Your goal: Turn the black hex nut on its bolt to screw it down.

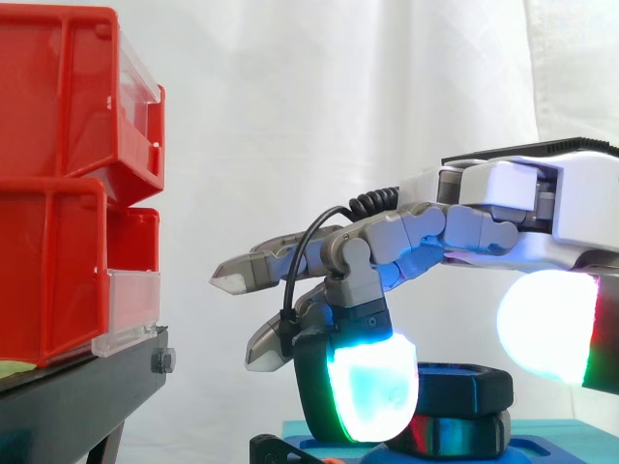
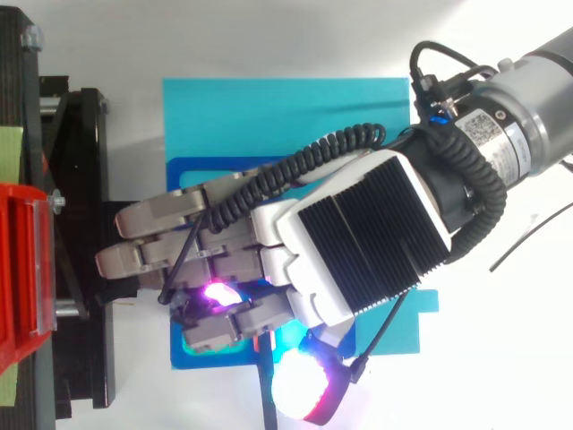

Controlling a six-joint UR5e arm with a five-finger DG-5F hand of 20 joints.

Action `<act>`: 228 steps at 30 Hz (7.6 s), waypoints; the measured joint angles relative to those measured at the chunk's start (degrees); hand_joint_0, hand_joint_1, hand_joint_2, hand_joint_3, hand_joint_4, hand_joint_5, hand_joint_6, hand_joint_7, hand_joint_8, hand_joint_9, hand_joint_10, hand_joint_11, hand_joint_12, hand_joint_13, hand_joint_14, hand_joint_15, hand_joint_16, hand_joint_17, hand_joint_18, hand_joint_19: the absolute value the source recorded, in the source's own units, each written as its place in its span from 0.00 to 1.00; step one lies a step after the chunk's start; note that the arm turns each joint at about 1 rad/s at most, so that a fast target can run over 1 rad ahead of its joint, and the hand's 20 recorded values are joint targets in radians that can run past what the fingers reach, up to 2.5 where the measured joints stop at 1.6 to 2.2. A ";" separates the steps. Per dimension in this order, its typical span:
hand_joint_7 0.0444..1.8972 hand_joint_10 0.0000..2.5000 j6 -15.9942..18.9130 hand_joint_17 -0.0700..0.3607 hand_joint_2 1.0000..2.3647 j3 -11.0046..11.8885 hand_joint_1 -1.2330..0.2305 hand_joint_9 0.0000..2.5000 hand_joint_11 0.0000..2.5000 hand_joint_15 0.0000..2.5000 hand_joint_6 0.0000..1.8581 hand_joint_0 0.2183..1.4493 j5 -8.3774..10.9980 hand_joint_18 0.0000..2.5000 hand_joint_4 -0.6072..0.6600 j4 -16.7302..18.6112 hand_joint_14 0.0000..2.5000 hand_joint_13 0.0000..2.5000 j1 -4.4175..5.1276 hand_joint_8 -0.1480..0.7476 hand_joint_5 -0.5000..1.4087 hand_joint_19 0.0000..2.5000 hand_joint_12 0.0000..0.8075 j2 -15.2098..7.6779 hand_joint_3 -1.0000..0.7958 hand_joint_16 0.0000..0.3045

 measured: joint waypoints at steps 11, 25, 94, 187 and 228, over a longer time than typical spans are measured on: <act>0.75 0.00 -0.24 0.39 0.00 -0.04 0.73 0.26 0.08 0.01 0.30 0.24 -1.11 0.06 0.66 0.58 0.00 0.13 -0.71 0.51 0.22 0.09 0.41 0.00 0.28 0.14; 0.75 0.00 -0.91 0.38 0.00 -0.05 0.73 0.26 0.08 0.01 0.30 0.24 -1.80 0.06 0.66 0.94 0.00 0.13 -1.71 0.51 0.22 0.09 0.41 0.00 0.28 0.14; 0.77 0.00 0.12 0.38 0.00 0.49 0.72 0.26 0.08 0.02 0.28 0.24 -5.52 0.05 0.66 3.75 0.00 0.14 -3.62 0.50 0.23 0.09 0.41 0.01 0.28 0.13; 0.74 0.00 -0.37 0.43 0.00 -0.45 0.51 0.25 0.08 0.02 0.28 0.17 -2.20 0.07 0.68 5.83 0.00 0.14 -1.51 0.52 0.21 0.10 0.45 -0.68 0.28 0.17; 0.75 0.00 4.03 0.41 0.00 0.30 0.62 0.26 0.08 0.01 0.27 0.16 -2.24 0.01 0.72 2.31 0.00 0.12 -1.28 0.52 0.21 0.10 0.43 -0.70 0.28 0.15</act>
